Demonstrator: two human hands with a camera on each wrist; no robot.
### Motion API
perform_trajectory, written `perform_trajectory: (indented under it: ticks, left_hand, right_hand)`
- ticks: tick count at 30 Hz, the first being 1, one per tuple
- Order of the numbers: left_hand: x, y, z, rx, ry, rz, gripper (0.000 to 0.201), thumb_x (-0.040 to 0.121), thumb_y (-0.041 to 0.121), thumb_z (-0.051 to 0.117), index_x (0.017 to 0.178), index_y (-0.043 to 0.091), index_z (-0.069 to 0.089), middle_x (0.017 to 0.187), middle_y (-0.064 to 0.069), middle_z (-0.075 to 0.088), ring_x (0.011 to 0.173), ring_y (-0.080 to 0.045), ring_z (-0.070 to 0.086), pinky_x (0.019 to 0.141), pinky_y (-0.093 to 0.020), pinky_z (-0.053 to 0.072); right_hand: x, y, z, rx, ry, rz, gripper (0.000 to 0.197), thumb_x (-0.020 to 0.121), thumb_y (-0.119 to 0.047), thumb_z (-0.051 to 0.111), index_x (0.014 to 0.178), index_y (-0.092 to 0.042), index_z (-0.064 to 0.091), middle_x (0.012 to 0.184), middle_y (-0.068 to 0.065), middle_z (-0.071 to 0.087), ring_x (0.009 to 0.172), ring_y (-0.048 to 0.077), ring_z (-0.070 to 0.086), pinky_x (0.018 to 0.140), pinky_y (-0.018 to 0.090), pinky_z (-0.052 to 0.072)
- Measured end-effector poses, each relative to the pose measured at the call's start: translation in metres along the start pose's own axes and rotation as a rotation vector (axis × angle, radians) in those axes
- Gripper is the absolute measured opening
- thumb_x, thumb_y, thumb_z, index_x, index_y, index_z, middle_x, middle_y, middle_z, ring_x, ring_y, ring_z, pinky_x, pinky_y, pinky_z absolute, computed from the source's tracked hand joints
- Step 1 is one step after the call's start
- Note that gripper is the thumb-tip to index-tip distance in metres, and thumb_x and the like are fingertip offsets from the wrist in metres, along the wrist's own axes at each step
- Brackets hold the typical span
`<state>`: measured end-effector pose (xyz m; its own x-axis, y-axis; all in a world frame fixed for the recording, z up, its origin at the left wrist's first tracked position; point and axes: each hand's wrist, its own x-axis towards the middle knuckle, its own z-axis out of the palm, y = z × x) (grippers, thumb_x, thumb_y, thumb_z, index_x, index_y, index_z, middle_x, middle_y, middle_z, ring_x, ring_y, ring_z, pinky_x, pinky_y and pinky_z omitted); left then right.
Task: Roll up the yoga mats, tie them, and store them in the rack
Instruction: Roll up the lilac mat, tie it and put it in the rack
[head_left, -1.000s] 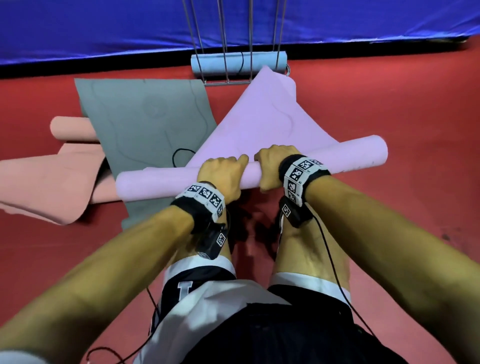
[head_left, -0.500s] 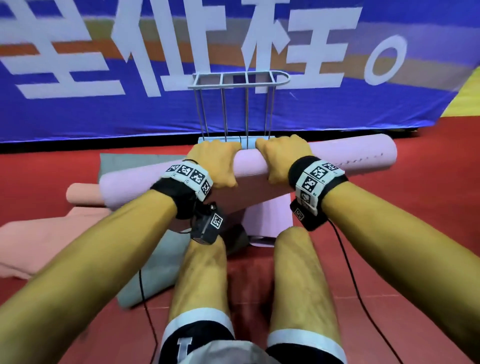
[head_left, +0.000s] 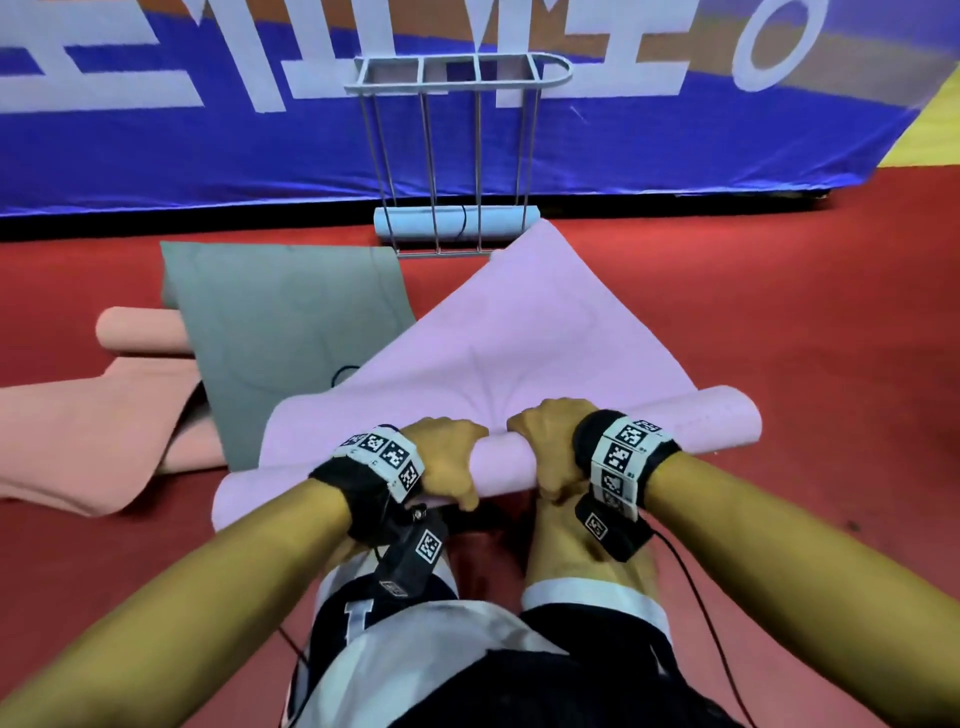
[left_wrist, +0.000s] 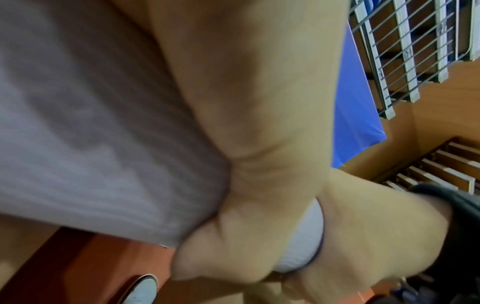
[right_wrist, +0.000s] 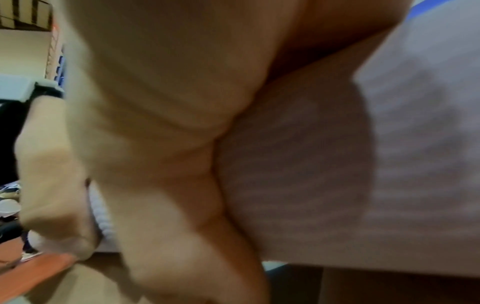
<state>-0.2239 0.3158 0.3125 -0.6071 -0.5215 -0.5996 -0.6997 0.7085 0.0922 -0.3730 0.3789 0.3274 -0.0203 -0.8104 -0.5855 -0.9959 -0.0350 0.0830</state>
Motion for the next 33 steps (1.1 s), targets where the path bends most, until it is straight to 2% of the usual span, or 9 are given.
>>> perform_trajectory:
  ticks: [3, 7, 11, 14, 19, 23, 26, 29, 33]
  left_hand:
    - [0.001, -0.005, 0.008, -0.068, 0.051, 0.047, 0.063, 0.060, 0.041, 0.087, 0.113, 0.027, 0.056, 0.106, 0.001, 0.062, 0.094, -0.024, 0.061, 0.074, -0.031, 0.047]
    - [-0.006, -0.003, 0.023, 0.094, 0.278, 0.038, 0.075, 0.063, 0.052, 0.080, 0.124, 0.025, 0.045, 0.114, -0.001, 0.056, 0.108, -0.028, 0.056, 0.085, -0.038, 0.046]
    - [-0.007, 0.004, 0.033, 0.173, 0.367, 0.027, 0.072, 0.068, 0.040, 0.075, 0.127, 0.028, 0.035, 0.115, -0.001, 0.058, 0.104, -0.029, 0.061, 0.082, -0.038, 0.044]
    - [0.000, 0.000, 0.023, 0.125, 0.314, 0.089, 0.069, 0.066, 0.036, 0.073, 0.125, 0.028, 0.038, 0.104, 0.001, 0.062, 0.094, -0.028, 0.066, 0.074, -0.035, 0.047]
    - [0.016, -0.014, -0.008, -0.012, 0.089, 0.155, 0.073, 0.056, 0.041, 0.085, 0.118, 0.031, 0.048, 0.099, 0.005, 0.066, 0.089, -0.024, 0.063, 0.075, -0.034, 0.051]
    - [0.038, -0.013, -0.014, -0.080, -0.042, 0.168, 0.049, 0.056, 0.027, 0.089, 0.091, 0.032, 0.056, 0.069, 0.015, 0.061, 0.064, -0.009, 0.059, 0.068, -0.030, 0.055]
    - [0.046, -0.017, -0.013, -0.161, -0.089, 0.161, 0.049, 0.060, 0.027, 0.093, 0.097, 0.030, 0.062, 0.085, 0.013, 0.066, 0.083, -0.016, 0.067, 0.080, -0.034, 0.059]
    - [0.039, -0.023, -0.013, -0.169, 0.018, 0.143, 0.056, 0.054, 0.042, 0.090, 0.097, 0.036, 0.055, 0.094, 0.008, 0.066, 0.089, -0.019, 0.063, 0.072, -0.033, 0.053]
    - [0.029, -0.017, 0.001, 0.111, 0.324, 0.089, 0.088, 0.053, 0.063, 0.082, 0.126, 0.030, 0.046, 0.117, 0.000, 0.053, 0.107, -0.026, 0.055, 0.070, -0.033, 0.038]
  right_hand:
    - [0.008, -0.001, 0.003, 0.045, -0.055, -0.015, 0.064, 0.048, -0.036, 0.086, 0.105, -0.032, 0.060, 0.092, -0.008, 0.068, 0.080, 0.015, 0.067, 0.069, 0.029, 0.058]
    - [0.014, 0.007, 0.000, 0.134, -0.089, 0.003, 0.055, 0.048, -0.032, 0.085, 0.097, -0.031, 0.059, 0.084, -0.009, 0.066, 0.074, 0.014, 0.066, 0.069, 0.032, 0.060]
    - [0.017, 0.008, -0.003, 0.160, -0.138, -0.022, 0.053, 0.048, -0.030, 0.084, 0.096, -0.028, 0.061, 0.086, -0.006, 0.069, 0.074, 0.016, 0.069, 0.070, 0.036, 0.063]
    - [0.015, 0.012, 0.006, 0.202, -0.083, 0.021, 0.057, 0.051, -0.031, 0.083, 0.102, -0.029, 0.060, 0.088, -0.008, 0.066, 0.082, 0.017, 0.067, 0.073, 0.032, 0.060]
    - [0.010, 0.012, 0.027, 0.146, 0.236, 0.073, 0.070, 0.053, -0.051, 0.076, 0.118, -0.029, 0.058, 0.111, -0.003, 0.058, 0.107, 0.024, 0.053, 0.080, 0.036, 0.047]
    - [0.010, 0.006, 0.031, 0.122, 0.267, 0.141, 0.062, 0.059, -0.052, 0.074, 0.112, -0.027, 0.056, 0.104, -0.003, 0.064, 0.102, 0.025, 0.059, 0.076, 0.036, 0.041]
    - [0.016, 0.008, 0.015, 0.155, 0.184, 0.159, 0.062, 0.054, -0.055, 0.077, 0.107, -0.032, 0.056, 0.093, -0.006, 0.064, 0.088, 0.024, 0.061, 0.071, 0.033, 0.039]
    - [0.024, 0.012, 0.002, 0.154, 0.091, 0.144, 0.064, 0.050, -0.057, 0.080, 0.106, -0.034, 0.060, 0.085, -0.008, 0.056, 0.077, 0.020, 0.056, 0.072, 0.032, 0.043]
    - [0.035, 0.022, -0.006, 0.210, 0.032, 0.130, 0.065, 0.046, -0.056, 0.083, 0.104, -0.032, 0.064, 0.087, -0.007, 0.064, 0.078, 0.021, 0.061, 0.071, 0.031, 0.046]
